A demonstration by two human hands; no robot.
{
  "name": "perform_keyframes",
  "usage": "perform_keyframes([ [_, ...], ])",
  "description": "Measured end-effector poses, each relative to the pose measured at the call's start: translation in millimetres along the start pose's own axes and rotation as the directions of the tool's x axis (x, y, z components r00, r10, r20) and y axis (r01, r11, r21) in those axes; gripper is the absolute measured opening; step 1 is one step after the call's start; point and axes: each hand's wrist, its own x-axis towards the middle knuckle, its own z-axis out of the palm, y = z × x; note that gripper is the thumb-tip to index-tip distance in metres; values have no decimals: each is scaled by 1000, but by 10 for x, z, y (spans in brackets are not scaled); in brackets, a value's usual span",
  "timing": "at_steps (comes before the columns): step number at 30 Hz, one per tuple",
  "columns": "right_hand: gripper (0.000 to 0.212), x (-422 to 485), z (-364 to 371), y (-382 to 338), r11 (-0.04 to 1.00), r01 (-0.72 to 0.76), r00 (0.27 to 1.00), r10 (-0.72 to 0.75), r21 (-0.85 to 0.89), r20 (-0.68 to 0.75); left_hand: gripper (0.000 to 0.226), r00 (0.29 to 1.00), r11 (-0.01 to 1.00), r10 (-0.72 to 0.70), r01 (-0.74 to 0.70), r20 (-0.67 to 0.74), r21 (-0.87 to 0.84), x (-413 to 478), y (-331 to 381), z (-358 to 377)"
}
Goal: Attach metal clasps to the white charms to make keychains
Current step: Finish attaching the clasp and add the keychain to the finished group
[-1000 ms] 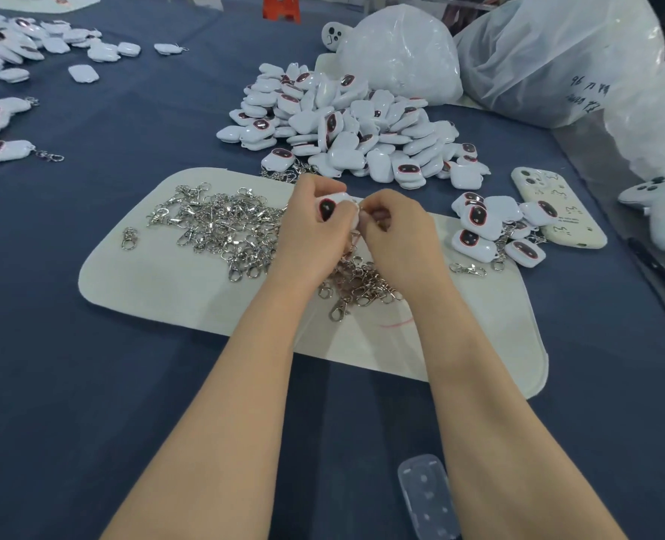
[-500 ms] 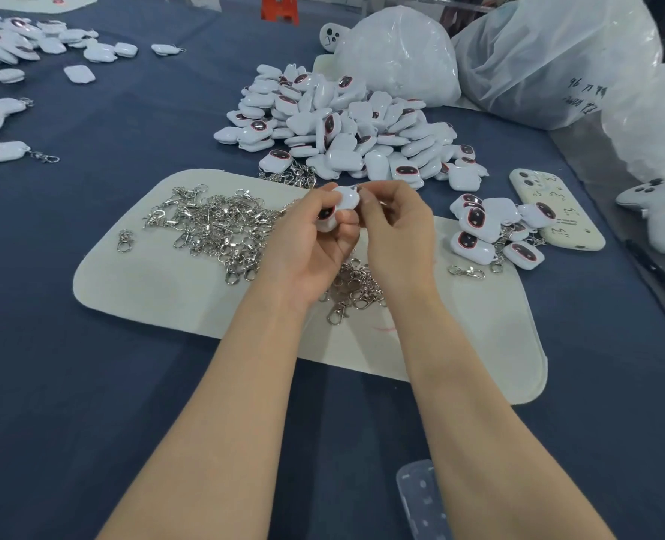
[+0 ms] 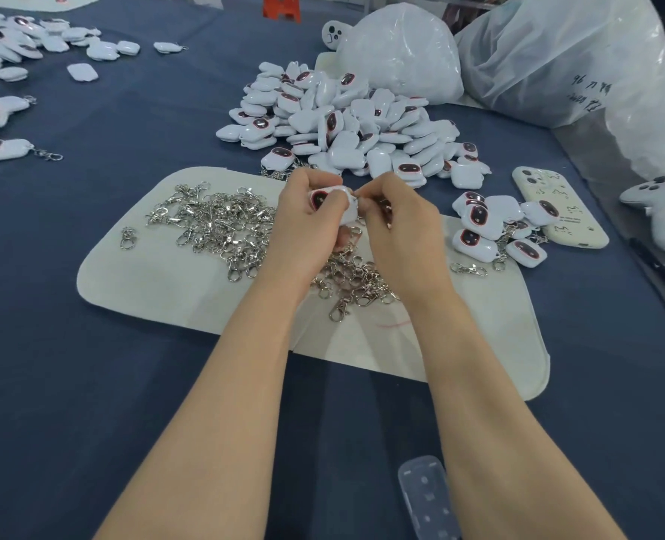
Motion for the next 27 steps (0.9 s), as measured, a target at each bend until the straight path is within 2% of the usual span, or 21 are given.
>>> perform_keyframes([
  [2,11,-6,20,-4,986,-118,993,117,119,13,16,1000,999,-9,8,-19,-47,-1,-7,10],
  [4,12,-3,61,-8,903,-265,962,274,338,21,17,997,985,-67,62,-25,-163,-4,-6,38],
  [6,9,9,89,-24,718,-377,907,413,585,79,18,991,952,-133,129,3,-278,-9,3,67],
  [8,10,27,101,-33,462,-422,864,467,780,191,17,981,890,-185,189,49,-414,-7,31,72],
  [10,9,35,93,-33,274,-433,845,456,859,280,16,970,804,-217,242,112,-542,2,50,59],
  [11,8,33,81,-33,229,-429,847,439,874,300,16,964,764,-222,266,148,-588,4,55,54],
  [12,9,31,68,-32,237,-416,857,425,878,292,16,958,736,-225,286,177,-613,3,54,52],
  [13,9,32,57,-27,308,-397,873,418,865,252,16,954,727,-227,299,195,-618,-1,50,55],
  [16,8,20,38,-1,649,-329,920,383,686,79,16,952,749,-231,305,199,-588,-11,25,74],
  [18,10,9,36,7,777,-297,937,348,556,14,16,952,744,-228,306,205,-594,-8,19,76],
  [21,16,10,37,4,898,-246,961,275,366,-30,16,957,753,-220,290,190,-590,1,27,63],
  [23,13,25,4,15,950,-198,977,210,243,-22,16,971,832,-191,237,144,-502,10,33,51],
  [25,7,42,-59,36,985,-143,990,141,94,24,18,987,939,-137,158,89,-306,18,35,16],
  [27,5,71,-135,50,995,-88,988,94,-56,125,17,995,996,-74,77,59,-42,20,29,-32],
])
